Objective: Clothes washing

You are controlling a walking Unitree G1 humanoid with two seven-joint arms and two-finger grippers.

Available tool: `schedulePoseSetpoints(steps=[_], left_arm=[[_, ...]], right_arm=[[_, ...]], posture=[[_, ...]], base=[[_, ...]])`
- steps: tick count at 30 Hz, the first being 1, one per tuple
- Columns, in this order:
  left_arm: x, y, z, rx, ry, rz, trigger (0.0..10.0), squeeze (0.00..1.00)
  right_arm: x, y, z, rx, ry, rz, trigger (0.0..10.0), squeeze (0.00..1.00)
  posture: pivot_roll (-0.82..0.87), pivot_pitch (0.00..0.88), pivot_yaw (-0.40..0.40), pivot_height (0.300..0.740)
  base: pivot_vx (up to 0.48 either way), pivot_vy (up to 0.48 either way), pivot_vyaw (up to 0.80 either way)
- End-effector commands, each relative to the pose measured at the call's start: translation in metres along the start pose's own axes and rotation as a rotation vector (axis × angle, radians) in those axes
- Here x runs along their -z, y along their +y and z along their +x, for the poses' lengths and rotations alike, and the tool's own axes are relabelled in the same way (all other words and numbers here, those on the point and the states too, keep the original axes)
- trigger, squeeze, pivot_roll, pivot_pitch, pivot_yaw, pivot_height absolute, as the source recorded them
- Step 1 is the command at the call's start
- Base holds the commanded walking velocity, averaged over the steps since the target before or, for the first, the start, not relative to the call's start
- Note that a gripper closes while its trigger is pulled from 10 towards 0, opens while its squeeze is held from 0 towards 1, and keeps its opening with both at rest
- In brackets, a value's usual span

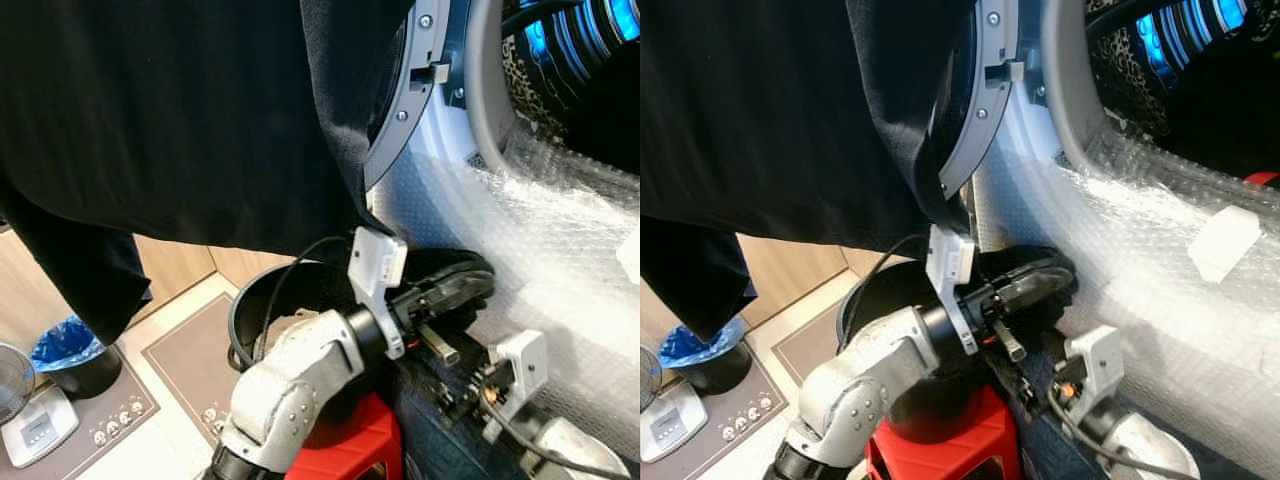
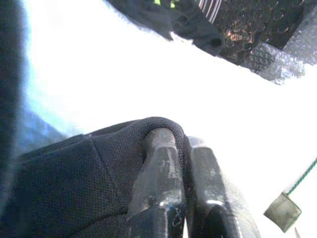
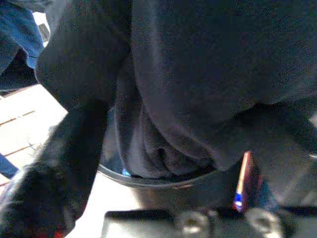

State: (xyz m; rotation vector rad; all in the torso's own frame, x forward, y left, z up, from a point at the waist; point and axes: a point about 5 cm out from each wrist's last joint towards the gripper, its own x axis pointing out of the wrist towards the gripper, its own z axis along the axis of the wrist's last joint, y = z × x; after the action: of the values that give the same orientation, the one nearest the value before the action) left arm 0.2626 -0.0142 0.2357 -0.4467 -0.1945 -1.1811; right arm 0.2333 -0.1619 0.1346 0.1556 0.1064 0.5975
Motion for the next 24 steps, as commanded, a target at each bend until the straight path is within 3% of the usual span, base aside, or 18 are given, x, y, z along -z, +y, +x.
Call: schedulePoseSetpoints(steps=[1,8,20,21,22,23,24], left_arm=[[-0.008,-0.007,0.007,0.034,-0.036,0.018,10.0,0.00],[-0.009,-0.008,0.010,0.025,-0.049,0.016,10.0,0.00],[-0.010,-0.009,0.011,0.021,-0.051,0.020,10.0,0.00],[-0.009,-0.009,0.010,0.021,-0.051,0.020,10.0,0.00],[-0.010,-0.009,0.010,0.021,-0.051,0.020,10.0,0.00],[-0.010,-0.009,0.010,0.020,-0.052,0.020,10.0,0.00],[-0.010,-0.009,0.010,0.019,-0.053,0.021,10.0,0.00]], right_arm=[[-0.004,0.009,0.006,-0.002,-0.011,-0.012,10.0,0.00],[0.002,0.018,0.022,0.086,0.000,0.087,10.0,0.00],[-0.005,0.020,0.042,0.272,-0.102,0.182,10.0,0.00],[-0.005,0.020,0.044,0.292,-0.117,0.192,5.5,0.00],[-0.005,0.020,0.045,0.300,-0.118,0.198,4.7,0.00],[-0.004,0.021,0.047,0.320,-0.125,0.215,1.5,0.00],[-0.004,0.023,0.048,0.326,-0.124,0.221,0.0,0.00]], posture=[[-0.18,0.045,0.090,0.740],[-0.18,0.040,0.087,0.740],[-0.17,0.023,0.083,0.740],[-0.17,0.020,0.082,0.740],[-0.17,0.020,0.082,0.740],[-0.17,0.021,0.082,0.740],[-0.17,0.020,0.082,0.740]], base=[[0.000,0.000,0.00],[0.000,0.000,0.00],[0.000,0.000,0.00],[0.000,0.000,0.00],[0.000,0.000,0.00],[0.000,0.000,0.00],[0.000,0.000,0.00]])
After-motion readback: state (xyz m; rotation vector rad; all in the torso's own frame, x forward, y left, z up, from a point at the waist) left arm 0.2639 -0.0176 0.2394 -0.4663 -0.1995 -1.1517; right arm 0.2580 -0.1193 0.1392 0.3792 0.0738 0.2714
